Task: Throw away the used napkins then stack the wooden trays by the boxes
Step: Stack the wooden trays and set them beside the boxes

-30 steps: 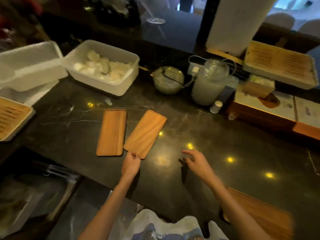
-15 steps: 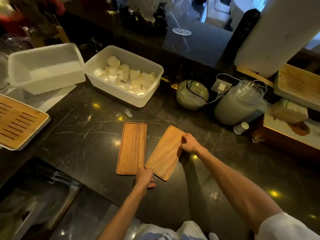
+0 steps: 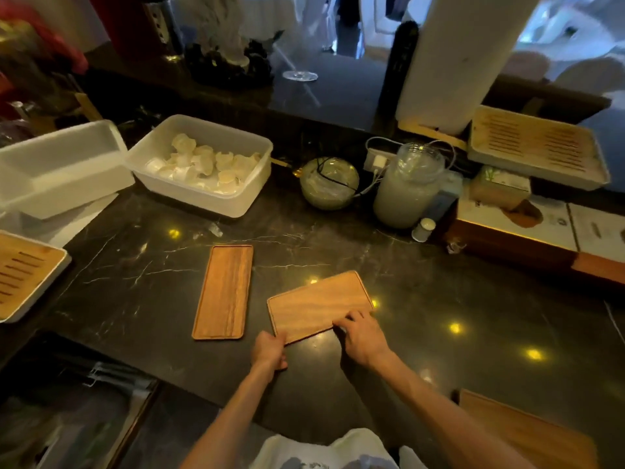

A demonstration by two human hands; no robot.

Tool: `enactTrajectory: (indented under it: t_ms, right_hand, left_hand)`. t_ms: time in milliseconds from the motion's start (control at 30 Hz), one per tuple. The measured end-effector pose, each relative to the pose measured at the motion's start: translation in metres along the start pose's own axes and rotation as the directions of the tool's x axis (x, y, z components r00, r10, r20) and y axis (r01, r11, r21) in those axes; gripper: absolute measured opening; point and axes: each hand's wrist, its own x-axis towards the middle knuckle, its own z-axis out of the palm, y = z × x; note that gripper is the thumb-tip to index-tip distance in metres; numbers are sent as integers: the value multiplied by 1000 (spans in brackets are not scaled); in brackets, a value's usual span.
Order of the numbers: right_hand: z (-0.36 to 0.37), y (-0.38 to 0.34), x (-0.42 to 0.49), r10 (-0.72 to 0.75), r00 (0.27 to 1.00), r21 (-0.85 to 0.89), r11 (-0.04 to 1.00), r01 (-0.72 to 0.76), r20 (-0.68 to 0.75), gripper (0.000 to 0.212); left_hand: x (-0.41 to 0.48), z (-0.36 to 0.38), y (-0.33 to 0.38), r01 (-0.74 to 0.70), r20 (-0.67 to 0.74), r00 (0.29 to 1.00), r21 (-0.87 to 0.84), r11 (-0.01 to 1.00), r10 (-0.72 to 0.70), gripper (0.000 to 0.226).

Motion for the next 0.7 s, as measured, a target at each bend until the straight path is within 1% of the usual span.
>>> enactTrajectory:
  t_ms: [67,133,167,200,267,300,333,400,433,533,600,633,667,700]
  right_hand:
    - [6,21,-26,59,997,113,992,-53,-50,31]
    - [13,48,-54,221,967,299,938,-175,-126,25]
    - [17,62,-68,310,939,392,890,-232,-150,22]
    - [20,74,-81,380,912,472,840,-269,-156,20]
    - [23,93,-102,467,876,614,727,-305,-118,20]
    - [23,101,-111,493,867,691,652,-312,-74,23]
    - [22,107,-119,500,866,765,564,-310,-18,26]
    - [20,117,-132,467,881,875,393,-283,76,36]
    - [19,121,-139,450,889,907,334,-255,85,41]
    - [15,140,-157,466,885,975,194,-109,6,45]
    - [11,160,-174,520,853,997,78,-4,-37,42]
    - [10,174,-185,568,821,998,48,33,-54,41]
    - [12,188,-199,617,784,998,37,51,-63,40]
    - [16,203,-215,659,749,998,45,50,-67,37]
  left_hand:
    - [-11,0,-5,-59,132,990,70,996,49,28]
    - [-28,6,-12,-144,288,950,62,988,120,28]
    - [-37,11,-16,-181,334,928,13,983,166,26]
    - [-46,16,-20,-205,350,913,-56,977,211,25]
    - [-60,29,-22,-217,339,899,-210,953,279,15]
    - [-65,34,-22,-202,334,895,-286,937,295,7]
    - [-71,40,-20,-184,329,895,-343,921,301,9]
    - [-81,49,-13,-171,329,892,-387,906,309,23]
    - [-87,53,-9,-178,336,887,-382,907,316,26]
    - [-105,66,3,-191,378,865,-360,913,330,29]
    - [-117,79,10,-222,403,843,-345,912,357,32]
    - [-124,89,11,-240,424,827,-325,915,368,32]
    - [-131,102,11,-265,444,816,-281,923,369,30]
    - [-139,119,7,-302,450,816,-202,931,363,26]
